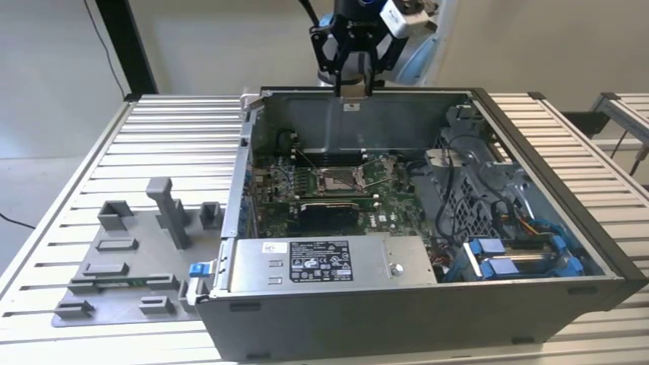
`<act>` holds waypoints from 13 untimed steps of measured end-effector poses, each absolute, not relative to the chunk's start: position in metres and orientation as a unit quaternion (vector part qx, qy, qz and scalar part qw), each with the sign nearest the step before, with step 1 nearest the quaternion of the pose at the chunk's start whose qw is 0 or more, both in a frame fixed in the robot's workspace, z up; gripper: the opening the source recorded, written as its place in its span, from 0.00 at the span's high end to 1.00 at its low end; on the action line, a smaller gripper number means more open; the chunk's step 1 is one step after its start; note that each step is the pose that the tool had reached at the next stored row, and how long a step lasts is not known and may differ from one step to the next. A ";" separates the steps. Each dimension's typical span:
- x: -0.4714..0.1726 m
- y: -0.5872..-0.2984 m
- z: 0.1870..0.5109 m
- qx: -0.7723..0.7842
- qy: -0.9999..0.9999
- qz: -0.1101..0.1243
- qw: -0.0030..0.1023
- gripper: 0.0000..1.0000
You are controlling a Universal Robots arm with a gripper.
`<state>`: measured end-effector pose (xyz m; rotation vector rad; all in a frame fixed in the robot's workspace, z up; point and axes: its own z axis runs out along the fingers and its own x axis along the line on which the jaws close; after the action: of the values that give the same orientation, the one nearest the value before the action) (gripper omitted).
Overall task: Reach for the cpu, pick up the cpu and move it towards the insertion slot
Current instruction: 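Pick up the cpu and move it towards the insertion slot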
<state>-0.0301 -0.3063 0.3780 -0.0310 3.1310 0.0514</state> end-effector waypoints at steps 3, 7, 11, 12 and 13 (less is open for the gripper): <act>-0.030 -0.300 0.377 -0.010 1.000 0.016 0.005 1.00; -0.030 -0.295 0.375 -0.007 1.000 0.016 0.005 1.00; -0.030 -0.294 0.374 0.006 1.000 0.016 0.006 1.00; -0.030 -0.294 0.374 0.008 1.000 0.016 0.006 1.00; -0.030 -0.294 0.374 0.008 1.000 0.016 0.006 1.00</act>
<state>-0.0304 -0.2944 0.3743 0.0249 3.1295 0.0506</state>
